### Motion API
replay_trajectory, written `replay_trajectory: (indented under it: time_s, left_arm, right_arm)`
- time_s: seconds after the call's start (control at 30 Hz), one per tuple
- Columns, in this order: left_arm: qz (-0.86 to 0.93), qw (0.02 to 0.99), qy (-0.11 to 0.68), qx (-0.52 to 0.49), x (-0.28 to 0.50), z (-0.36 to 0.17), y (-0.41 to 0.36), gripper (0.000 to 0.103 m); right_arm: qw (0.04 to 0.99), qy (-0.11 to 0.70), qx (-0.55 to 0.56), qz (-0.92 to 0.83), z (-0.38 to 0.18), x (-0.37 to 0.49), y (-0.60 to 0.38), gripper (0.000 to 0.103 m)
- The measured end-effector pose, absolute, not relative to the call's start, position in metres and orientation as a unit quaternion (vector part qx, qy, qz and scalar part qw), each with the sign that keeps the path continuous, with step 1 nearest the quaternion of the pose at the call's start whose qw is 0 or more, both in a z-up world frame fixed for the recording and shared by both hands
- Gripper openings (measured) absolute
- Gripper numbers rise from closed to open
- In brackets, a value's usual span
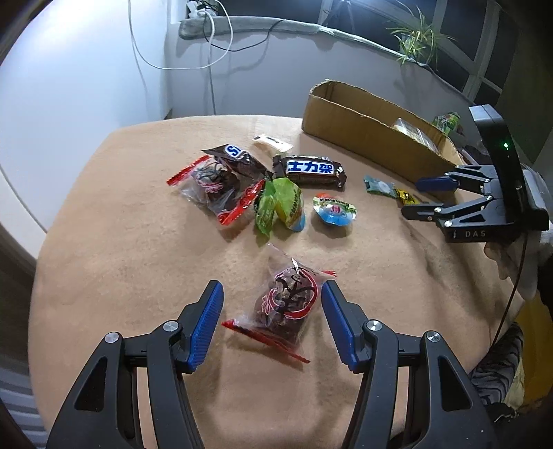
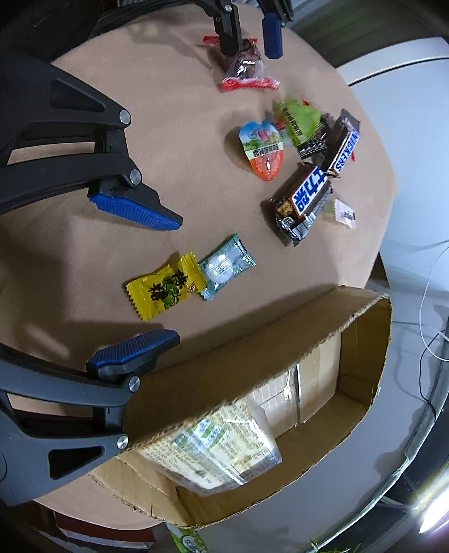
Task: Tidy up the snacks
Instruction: 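Move both grippers back over the candies on the table, then grasp the yellow candy with the right gripper while the left grasps a red-wrapped candy bag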
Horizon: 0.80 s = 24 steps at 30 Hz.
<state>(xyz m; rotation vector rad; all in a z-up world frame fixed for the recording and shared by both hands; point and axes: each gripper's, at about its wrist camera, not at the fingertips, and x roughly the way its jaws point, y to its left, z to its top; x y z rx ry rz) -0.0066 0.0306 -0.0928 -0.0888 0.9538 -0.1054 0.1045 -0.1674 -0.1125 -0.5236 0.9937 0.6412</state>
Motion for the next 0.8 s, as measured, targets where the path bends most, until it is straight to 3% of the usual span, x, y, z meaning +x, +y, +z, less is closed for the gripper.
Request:
replay_trajectory:
  time_s: [0.17,0.33,0.47,0.6,0.8]
  left_arm:
    - [-0.056,0.884,0.462,-0.036,-0.004,-0.095,0.026,0.059]
    - [-0.054,0.884,0.462,-0.044,-0.004,-0.098,0.03,0.059]
    - [-0.055,0.883,0.463,-0.05,-0.005,-0.101,0.032,0.058]
    - [-0.059,0.882,0.464,-0.056,-0.005,-0.102,0.032,0.041]
    - [-0.064,0.881,0.462,-0.08,-0.007,-0.105,0.038,0.032]
  right_arm:
    - [0.794,0.475,-0.23,0.303,-0.117,0.108,-0.167,0.057]
    - [0.789,0.484,-0.214,0.311,-0.117,0.108,-0.166,0.04]
    - [0.788,0.487,-0.209,0.314,-0.116,0.105,-0.163,0.035]
    - [0.788,0.488,-0.203,0.315,-0.116,0.108,-0.162,0.029]
    - [0.791,0.49,-0.191,0.313,-0.115,0.11,-0.168,0.02]
